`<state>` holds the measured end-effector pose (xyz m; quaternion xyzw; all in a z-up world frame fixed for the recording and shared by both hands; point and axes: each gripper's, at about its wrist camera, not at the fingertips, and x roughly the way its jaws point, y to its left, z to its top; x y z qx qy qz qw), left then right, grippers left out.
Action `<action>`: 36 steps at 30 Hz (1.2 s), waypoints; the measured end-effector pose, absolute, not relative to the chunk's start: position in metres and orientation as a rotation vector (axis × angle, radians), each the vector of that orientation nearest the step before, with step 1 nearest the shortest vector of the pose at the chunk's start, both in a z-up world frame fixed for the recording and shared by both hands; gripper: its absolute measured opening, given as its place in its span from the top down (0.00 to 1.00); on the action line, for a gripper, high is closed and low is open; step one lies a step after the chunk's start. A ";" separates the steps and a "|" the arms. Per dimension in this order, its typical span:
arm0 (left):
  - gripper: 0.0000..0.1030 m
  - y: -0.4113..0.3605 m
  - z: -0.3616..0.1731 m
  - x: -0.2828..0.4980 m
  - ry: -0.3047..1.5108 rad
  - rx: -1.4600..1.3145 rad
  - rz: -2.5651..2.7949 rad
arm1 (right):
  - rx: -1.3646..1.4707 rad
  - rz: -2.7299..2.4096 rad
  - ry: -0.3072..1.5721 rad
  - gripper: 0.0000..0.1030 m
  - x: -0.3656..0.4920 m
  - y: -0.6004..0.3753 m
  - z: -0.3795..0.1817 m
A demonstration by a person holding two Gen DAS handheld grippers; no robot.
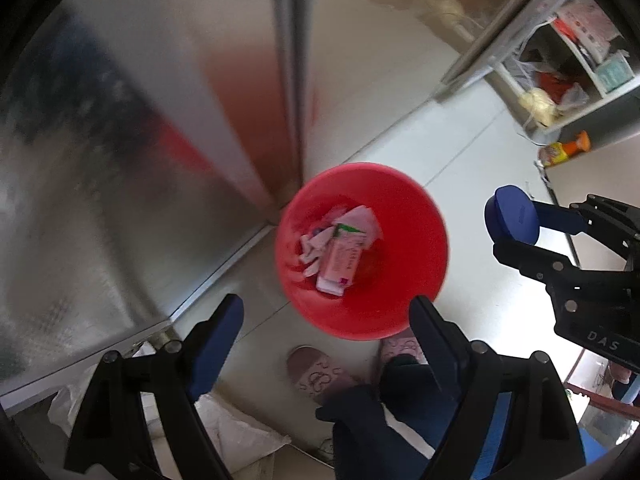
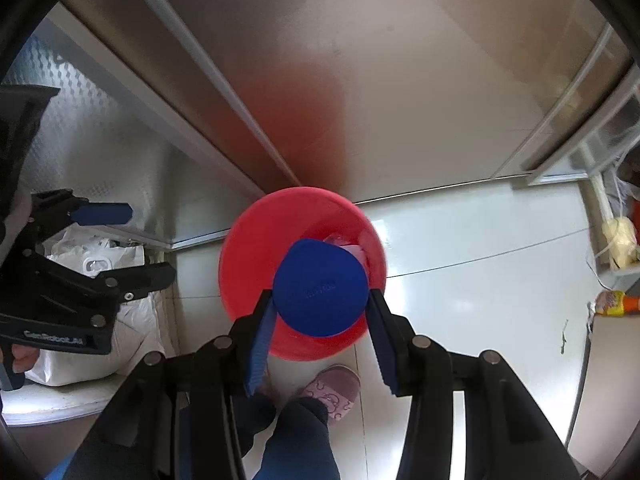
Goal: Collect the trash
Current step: 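Open the left tool to drop the medicine box into the bin, then open the right tool to drop the blue lid into the bin, then move both tools back up over the counter litter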
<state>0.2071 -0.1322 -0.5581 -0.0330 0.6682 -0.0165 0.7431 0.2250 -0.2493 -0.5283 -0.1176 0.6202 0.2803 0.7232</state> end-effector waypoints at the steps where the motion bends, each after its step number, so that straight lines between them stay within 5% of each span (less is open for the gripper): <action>1: 0.19 -0.129 -0.557 0.205 1.458 -0.067 -0.025 | -0.264 0.629 1.370 0.58 0.224 -0.246 -0.531; 7: 0.19 -0.116 -0.557 0.195 1.462 -0.068 0.016 | -0.296 0.658 1.359 0.58 0.219 -0.231 -0.536; 10: 0.19 -0.111 -0.550 0.189 1.455 -0.076 0.048 | -0.310 0.673 1.368 0.35 0.216 -0.225 -0.532; 16: 0.19 -0.111 -0.507 0.175 1.439 -0.088 0.075 | -0.338 0.666 1.354 0.21 0.212 -0.226 -0.493; 29: 0.19 -0.111 -0.279 0.128 1.254 -0.162 0.181 | -0.365 0.681 1.186 0.01 0.181 -0.216 -0.271; 36: 0.19 -0.087 -0.182 0.109 1.159 -0.164 0.273 | -0.432 0.739 1.058 0.01 0.180 -0.194 -0.171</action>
